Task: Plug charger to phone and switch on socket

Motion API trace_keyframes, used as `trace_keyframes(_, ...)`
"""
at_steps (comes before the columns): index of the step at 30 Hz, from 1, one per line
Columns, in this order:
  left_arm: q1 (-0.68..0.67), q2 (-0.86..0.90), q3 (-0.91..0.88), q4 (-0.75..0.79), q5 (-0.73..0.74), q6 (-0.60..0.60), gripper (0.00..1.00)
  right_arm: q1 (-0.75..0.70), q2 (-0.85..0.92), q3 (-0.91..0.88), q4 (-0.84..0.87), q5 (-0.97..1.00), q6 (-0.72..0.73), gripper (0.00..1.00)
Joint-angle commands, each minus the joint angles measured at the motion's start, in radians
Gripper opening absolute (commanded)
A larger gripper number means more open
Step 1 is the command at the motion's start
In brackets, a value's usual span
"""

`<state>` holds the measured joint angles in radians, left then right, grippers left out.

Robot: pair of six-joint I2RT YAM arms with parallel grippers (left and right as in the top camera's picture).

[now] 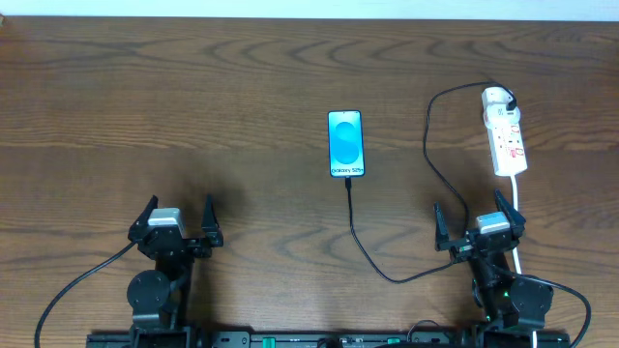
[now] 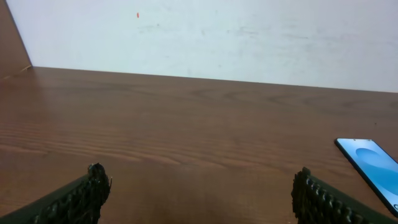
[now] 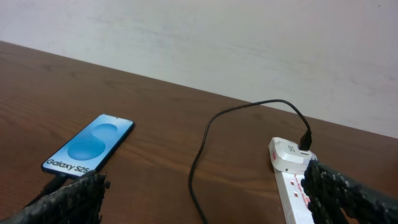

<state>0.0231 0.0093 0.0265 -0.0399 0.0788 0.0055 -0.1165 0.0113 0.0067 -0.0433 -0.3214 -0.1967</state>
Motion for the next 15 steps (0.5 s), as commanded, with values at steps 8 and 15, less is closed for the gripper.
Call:
trace_keyframes(8, -0.001, -0.004, -0.023, -0.026, 0.007, 0.02, 0.95, 0.011, -0.006, -0.002, -0.005, 0.002, -0.01, 0.99)
trace_keyframes(15, -0.001, -0.004, -0.023, -0.025, 0.007, 0.02, 0.95, 0.003, -0.007, 0.006, -0.011, -0.006, -0.001, 0.99)
